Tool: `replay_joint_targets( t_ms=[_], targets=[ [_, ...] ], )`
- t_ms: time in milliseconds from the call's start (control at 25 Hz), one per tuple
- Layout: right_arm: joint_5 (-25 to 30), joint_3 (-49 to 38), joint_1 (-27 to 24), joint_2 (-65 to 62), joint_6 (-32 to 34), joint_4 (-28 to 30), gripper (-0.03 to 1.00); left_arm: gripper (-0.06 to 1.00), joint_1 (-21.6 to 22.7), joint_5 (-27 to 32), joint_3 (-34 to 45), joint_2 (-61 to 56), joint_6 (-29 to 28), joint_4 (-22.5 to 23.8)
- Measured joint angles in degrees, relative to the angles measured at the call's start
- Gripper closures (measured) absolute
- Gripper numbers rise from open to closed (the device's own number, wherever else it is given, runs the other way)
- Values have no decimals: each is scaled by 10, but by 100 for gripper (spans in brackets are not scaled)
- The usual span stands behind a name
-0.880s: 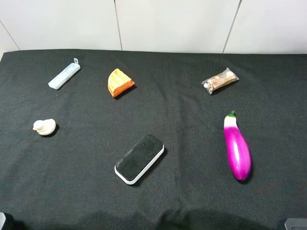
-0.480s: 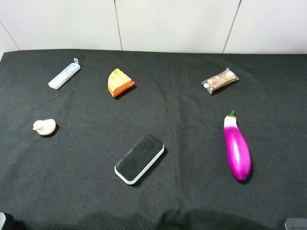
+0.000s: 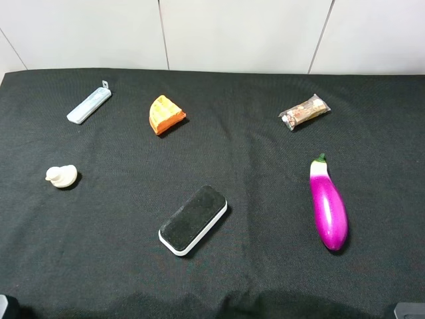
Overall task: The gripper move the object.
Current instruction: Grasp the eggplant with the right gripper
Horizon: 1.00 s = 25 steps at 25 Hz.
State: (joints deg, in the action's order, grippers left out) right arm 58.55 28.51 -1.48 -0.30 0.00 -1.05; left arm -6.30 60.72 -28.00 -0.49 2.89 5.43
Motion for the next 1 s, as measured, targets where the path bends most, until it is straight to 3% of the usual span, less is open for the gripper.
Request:
replay_joint_targets(
  t_ms=[360, 1000],
  targets=[
    [0, 0, 0, 25, 0, 0, 27, 4, 0, 0, 0, 0, 0, 0],
    [28, 79, 0, 305, 0, -15, 27, 4, 0, 0, 0, 0, 0, 0]
  ],
)
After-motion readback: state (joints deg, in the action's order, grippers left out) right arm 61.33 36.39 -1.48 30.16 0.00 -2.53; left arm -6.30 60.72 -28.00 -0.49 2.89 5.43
